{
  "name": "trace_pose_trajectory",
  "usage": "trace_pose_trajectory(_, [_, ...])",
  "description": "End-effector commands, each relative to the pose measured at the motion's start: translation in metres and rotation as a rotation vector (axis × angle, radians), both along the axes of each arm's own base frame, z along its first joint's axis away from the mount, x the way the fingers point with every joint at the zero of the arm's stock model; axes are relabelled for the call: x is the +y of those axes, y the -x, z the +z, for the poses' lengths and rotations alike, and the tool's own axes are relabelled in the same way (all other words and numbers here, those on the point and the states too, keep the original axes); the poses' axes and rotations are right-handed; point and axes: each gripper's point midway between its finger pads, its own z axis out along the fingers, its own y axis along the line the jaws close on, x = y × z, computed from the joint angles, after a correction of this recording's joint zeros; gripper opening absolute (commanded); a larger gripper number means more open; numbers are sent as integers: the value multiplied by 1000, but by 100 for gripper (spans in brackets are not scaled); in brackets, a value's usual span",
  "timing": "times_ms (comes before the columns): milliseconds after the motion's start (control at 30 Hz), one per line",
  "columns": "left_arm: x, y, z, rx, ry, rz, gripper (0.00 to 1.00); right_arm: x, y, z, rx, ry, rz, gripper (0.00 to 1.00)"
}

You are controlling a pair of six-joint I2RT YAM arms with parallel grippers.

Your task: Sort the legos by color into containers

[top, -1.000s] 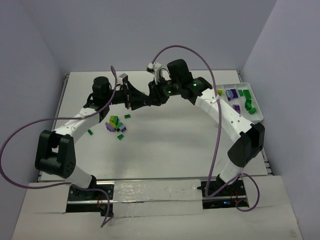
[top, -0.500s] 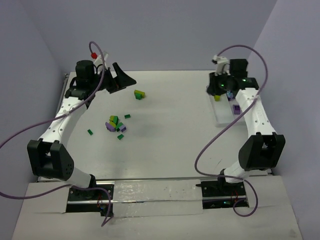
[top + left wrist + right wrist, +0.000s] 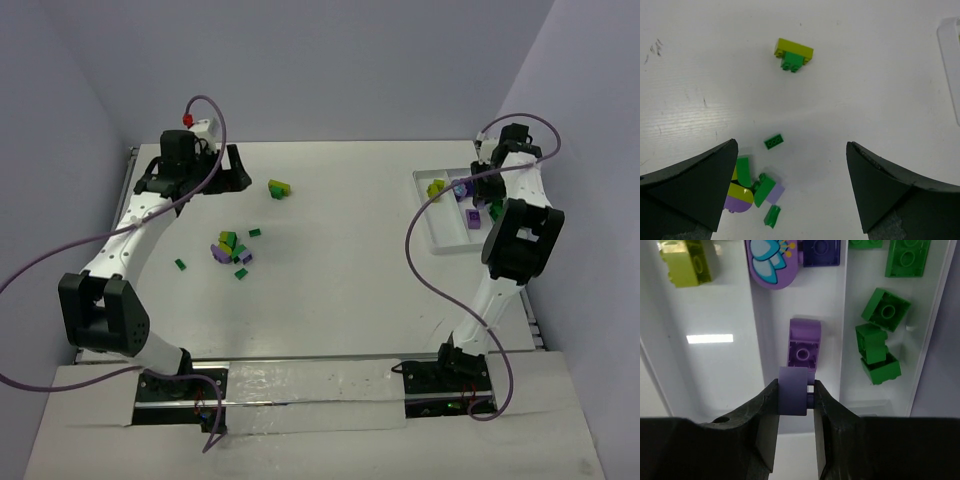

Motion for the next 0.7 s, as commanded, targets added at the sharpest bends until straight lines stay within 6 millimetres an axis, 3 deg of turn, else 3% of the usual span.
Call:
trace_pose_trajectory(0, [4,-3,6,-28,-66,-34,99,-13,-21,7,-23,50,-11,3])
trace_pose_trajectory(133, [2,-3,-7,1,-85,-66,99,-14,-36,0,-33,36,-10,17])
trace_pose_trajectory(300, [-1,-5,-24,37,-108,-126,99,-12,-44,-11,-3,26,-5,53])
trace_pose_trajectory(400, [-6,-13,-35,26,-132,-185,98,-10,-44,-13,-2,33,-3,67])
trace_pose_trajectory(533, [-18,-40,-50,34,-140,-249,94,-8,-44,-12,-4,40,-8,74])
trace_pose_trajectory(567, [-21,-47,-54,37,-145,-261,93,-6,-43,-9,-10,38,-10,83])
trace_pose_trajectory(667, [-28,-72,-64,24,-171,-273,91,5,-41,8,-40,14,-7,87])
